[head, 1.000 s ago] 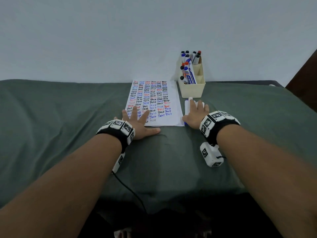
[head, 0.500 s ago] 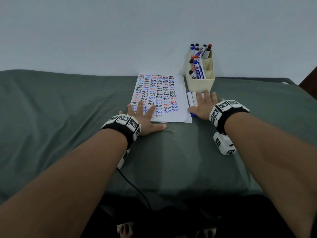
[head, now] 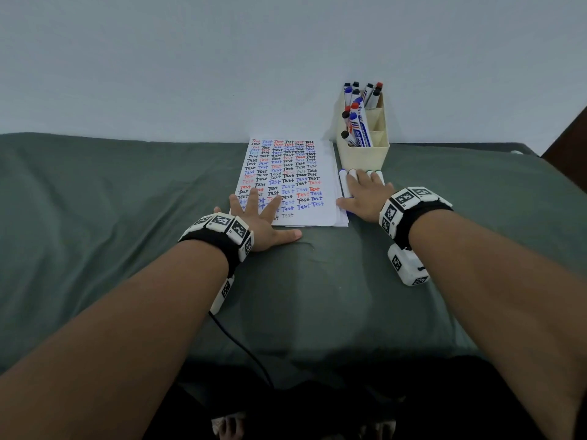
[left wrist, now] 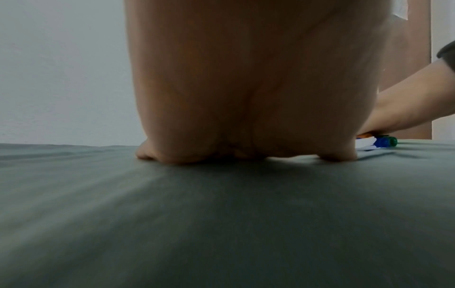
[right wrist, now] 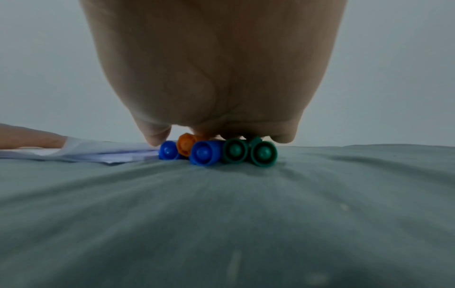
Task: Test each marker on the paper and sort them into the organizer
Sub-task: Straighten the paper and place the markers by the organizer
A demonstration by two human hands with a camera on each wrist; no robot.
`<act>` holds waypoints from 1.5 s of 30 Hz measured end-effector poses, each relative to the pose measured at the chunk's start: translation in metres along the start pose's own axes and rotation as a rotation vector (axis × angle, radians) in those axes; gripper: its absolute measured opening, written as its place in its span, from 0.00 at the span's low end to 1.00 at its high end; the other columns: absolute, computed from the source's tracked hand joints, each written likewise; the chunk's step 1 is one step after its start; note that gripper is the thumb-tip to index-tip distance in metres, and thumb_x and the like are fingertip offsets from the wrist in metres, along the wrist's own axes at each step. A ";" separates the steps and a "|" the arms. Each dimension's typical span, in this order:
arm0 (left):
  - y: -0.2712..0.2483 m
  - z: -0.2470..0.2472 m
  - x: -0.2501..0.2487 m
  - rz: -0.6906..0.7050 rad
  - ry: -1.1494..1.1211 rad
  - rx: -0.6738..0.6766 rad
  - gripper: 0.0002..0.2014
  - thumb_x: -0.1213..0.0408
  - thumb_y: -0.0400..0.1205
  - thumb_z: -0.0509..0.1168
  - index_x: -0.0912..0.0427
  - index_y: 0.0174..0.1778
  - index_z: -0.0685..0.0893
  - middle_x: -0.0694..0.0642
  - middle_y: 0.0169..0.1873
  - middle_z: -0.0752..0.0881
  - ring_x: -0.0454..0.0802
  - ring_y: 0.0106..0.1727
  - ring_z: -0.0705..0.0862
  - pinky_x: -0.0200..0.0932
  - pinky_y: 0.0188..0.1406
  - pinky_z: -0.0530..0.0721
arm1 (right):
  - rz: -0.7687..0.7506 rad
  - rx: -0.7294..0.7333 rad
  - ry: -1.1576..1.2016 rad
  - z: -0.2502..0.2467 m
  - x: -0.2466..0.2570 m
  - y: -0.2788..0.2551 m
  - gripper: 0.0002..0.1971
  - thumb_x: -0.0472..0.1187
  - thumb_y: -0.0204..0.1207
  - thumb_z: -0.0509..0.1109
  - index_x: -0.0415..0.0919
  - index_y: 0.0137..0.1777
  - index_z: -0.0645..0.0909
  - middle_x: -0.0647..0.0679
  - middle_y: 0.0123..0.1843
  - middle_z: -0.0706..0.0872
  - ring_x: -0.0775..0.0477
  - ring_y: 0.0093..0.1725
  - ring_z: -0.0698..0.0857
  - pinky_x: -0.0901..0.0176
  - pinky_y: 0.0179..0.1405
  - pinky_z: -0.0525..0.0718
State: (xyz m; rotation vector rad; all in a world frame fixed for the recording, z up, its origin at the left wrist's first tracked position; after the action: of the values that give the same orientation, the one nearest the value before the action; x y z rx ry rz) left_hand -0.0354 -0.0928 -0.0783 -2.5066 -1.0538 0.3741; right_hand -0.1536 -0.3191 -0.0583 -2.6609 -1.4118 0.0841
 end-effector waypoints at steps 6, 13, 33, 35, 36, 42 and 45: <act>-0.001 0.000 0.000 -0.005 -0.001 -0.001 0.53 0.10 0.62 0.44 0.24 0.81 0.33 0.46 0.85 0.27 0.68 0.86 0.30 0.79 0.79 0.38 | 0.039 0.010 0.024 0.002 0.001 0.001 0.40 0.61 0.85 0.58 0.41 0.88 0.48 0.48 0.88 0.52 0.37 0.85 0.54 0.34 0.78 0.62; 0.000 0.000 0.000 -0.010 0.002 -0.002 0.54 0.10 0.61 0.44 0.24 0.81 0.33 0.46 0.85 0.27 0.68 0.86 0.30 0.80 0.79 0.38 | 0.045 0.036 0.053 -0.007 0.000 -0.001 0.35 0.53 0.88 0.57 0.35 0.88 0.52 0.42 0.88 0.56 0.38 0.86 0.58 0.36 0.80 0.65; 0.000 0.000 -0.001 -0.009 0.006 -0.008 0.53 0.10 0.63 0.45 0.25 0.82 0.33 0.47 0.86 0.27 0.68 0.86 0.30 0.79 0.79 0.38 | -0.080 0.077 -0.083 -0.008 0.010 -0.005 0.31 0.48 0.89 0.51 0.38 0.89 0.53 0.42 0.91 0.53 0.41 0.88 0.55 0.40 0.84 0.57; 0.000 0.000 -0.001 -0.012 0.005 -0.008 0.53 0.10 0.63 0.45 0.25 0.82 0.33 0.47 0.86 0.28 0.68 0.86 0.30 0.79 0.79 0.38 | -0.050 0.056 -0.123 -0.009 0.007 -0.004 0.32 0.50 0.88 0.51 0.39 0.89 0.52 0.41 0.89 0.58 0.37 0.86 0.59 0.38 0.85 0.54; 0.000 0.000 0.000 -0.014 0.005 -0.008 0.53 0.10 0.63 0.45 0.25 0.82 0.33 0.47 0.86 0.28 0.68 0.86 0.30 0.79 0.79 0.38 | -0.040 0.045 -0.139 -0.009 0.006 -0.004 0.33 0.51 0.88 0.51 0.40 0.90 0.50 0.41 0.88 0.60 0.35 0.84 0.61 0.36 0.85 0.54; 0.000 0.000 -0.001 -0.019 0.009 -0.005 0.53 0.11 0.64 0.45 0.25 0.82 0.33 0.47 0.86 0.27 0.68 0.86 0.31 0.80 0.79 0.38 | 0.032 0.010 -0.039 -0.004 0.002 -0.008 0.36 0.57 0.84 0.57 0.45 0.88 0.52 0.44 0.87 0.58 0.43 0.85 0.59 0.29 0.78 0.62; 0.001 0.000 -0.001 -0.021 0.011 -0.007 0.53 0.10 0.63 0.45 0.25 0.82 0.33 0.47 0.86 0.28 0.68 0.86 0.31 0.80 0.79 0.39 | 0.037 0.012 -0.036 -0.004 0.002 -0.009 0.35 0.59 0.84 0.55 0.47 0.88 0.53 0.44 0.87 0.58 0.43 0.85 0.59 0.28 0.77 0.60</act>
State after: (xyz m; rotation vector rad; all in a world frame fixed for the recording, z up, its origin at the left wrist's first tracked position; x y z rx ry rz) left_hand -0.0354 -0.0936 -0.0784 -2.4989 -1.0779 0.3515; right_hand -0.1593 -0.3126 -0.0525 -2.6894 -1.3675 0.1439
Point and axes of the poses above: each hand's wrist, its own y-axis towards the middle knuckle, its own z-axis out of the palm, x = y × z, the point moved 7 cm from there along y, towards the middle knuckle
